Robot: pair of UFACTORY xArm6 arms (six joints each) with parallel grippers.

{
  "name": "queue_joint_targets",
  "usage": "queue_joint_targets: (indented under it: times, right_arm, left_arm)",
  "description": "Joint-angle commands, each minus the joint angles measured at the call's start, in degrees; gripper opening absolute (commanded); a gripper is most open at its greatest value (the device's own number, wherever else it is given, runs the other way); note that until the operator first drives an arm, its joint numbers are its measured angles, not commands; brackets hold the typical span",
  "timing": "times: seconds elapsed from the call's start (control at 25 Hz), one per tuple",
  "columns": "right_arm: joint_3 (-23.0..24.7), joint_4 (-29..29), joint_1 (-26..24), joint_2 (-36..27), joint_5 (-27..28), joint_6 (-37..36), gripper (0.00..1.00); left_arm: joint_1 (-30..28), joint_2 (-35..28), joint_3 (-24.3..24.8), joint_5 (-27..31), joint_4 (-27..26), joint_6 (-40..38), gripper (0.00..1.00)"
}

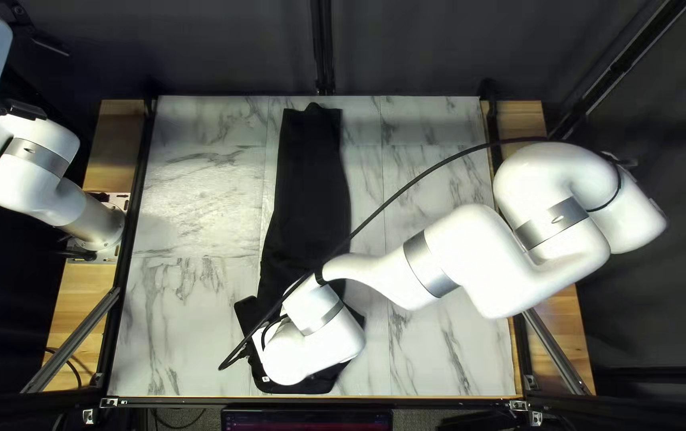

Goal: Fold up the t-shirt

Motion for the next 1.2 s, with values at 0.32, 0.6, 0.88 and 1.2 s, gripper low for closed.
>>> queue_joint_targets:
  times: [0.32,0.6,0.88,1.2]
  right_arm:
    - [7.8,-2.7,2.6,-8.6,-4.7,7.9,0.0]
    - [12.3,-4.8,2.5,-11.5,-10.2,16.7,0.0]
    - [7.4,-6.5,2.1,-8.8,-9.1,21.3,0.0]
    - [-3.6,-7.1,1.1,-0.7,-5.9,21.6,0.0]
  left_arm:
    - [0.0,0.0,0.0,0.0,0.0,0.0,1.0]
    - [0.0,0.0,0.0,0.0,0.0,0.0,1.0]
    - [0.0,0.0,0.0,0.0,0.0,0.0,1.0]
    - [0.0,0.0,0.0,0.0,0.0,0.0,1.0]
